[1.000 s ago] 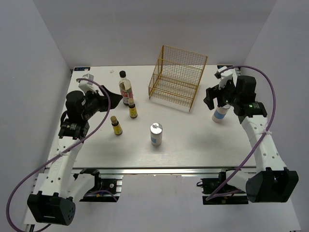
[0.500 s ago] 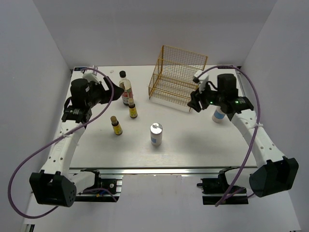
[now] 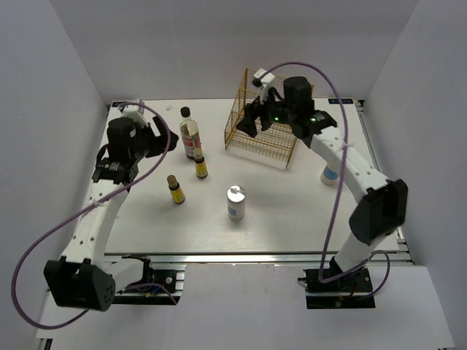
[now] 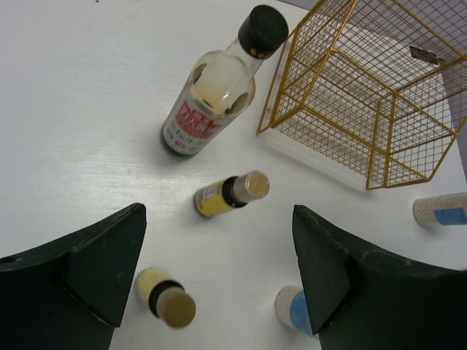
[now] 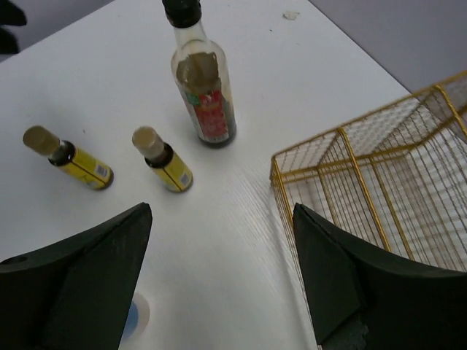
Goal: Organize the condiment bottles
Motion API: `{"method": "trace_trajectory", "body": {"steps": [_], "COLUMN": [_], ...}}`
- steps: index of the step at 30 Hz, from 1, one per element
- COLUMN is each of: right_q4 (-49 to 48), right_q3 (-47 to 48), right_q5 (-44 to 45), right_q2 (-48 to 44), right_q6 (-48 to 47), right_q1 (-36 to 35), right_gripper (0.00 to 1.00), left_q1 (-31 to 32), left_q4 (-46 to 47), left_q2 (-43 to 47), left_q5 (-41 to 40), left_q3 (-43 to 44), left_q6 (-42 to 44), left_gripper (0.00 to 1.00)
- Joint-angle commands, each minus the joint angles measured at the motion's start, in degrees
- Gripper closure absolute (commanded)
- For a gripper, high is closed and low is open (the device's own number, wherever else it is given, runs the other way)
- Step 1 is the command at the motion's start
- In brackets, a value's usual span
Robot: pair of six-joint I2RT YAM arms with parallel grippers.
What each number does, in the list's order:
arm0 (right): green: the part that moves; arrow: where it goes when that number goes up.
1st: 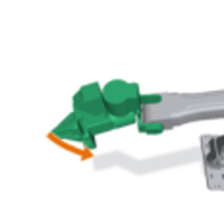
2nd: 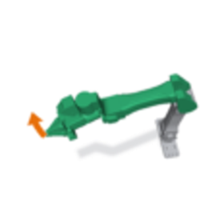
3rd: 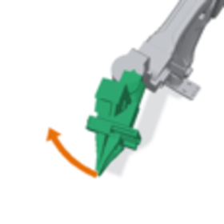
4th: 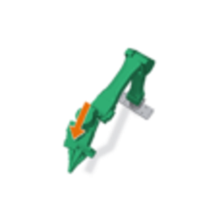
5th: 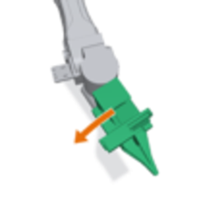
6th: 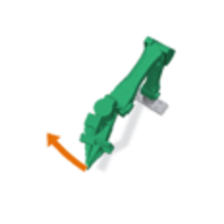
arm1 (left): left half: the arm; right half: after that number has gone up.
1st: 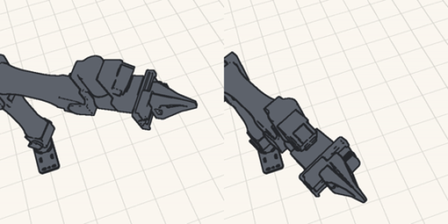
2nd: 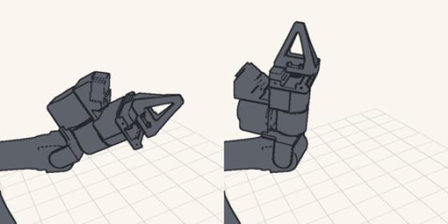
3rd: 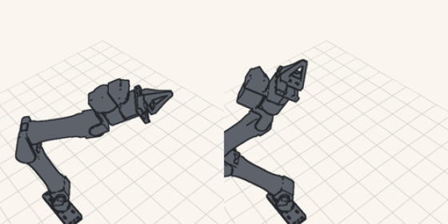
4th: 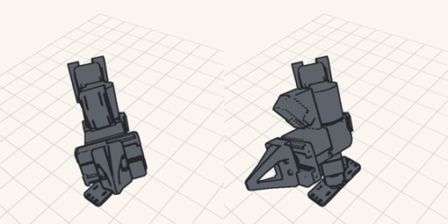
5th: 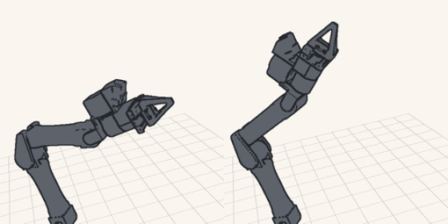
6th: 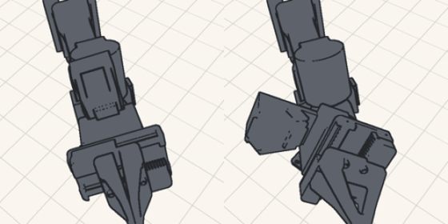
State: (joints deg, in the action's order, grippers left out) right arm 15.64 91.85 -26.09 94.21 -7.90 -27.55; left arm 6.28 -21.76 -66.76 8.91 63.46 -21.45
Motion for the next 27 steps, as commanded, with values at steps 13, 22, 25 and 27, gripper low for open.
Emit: {"method": "trace_trajectory", "body": {"steps": [13, 22, 25, 27], "right_q4": [-11.1, -15.7, -18.9, -20.9], "right_q3": [25.8, 30.8, 30.9, 31.1], "right_q5": [-1.0, 4.0, 5.1, 6.0], "right_q2": [28.6, 34.5, 35.5, 36.1], "right_q6": [3.6, 4.2, 4.9, 5.3], "right_q1": [-11.6, -13.5, -13.6, -13.8], "right_gripper": [0.17, 0.19, 0.21, 0.22], "left_q1": [0.3, 0.3, 0.3, 0.3], "left_q4": [-12.1, -15.2, -15.5, -15.4], "left_q2": [18.1, 19.2, 19.3, 19.1], "left_q5": [-7.0, -6.7, -6.6, -6.4], "left_q3": [-5.9, -6.0, -6.1, -6.2], "left_q6": [-3.1, -2.7, -2.6, -2.6], "left_gripper": [0.08, 0.08, 0.08, 0.08]}}
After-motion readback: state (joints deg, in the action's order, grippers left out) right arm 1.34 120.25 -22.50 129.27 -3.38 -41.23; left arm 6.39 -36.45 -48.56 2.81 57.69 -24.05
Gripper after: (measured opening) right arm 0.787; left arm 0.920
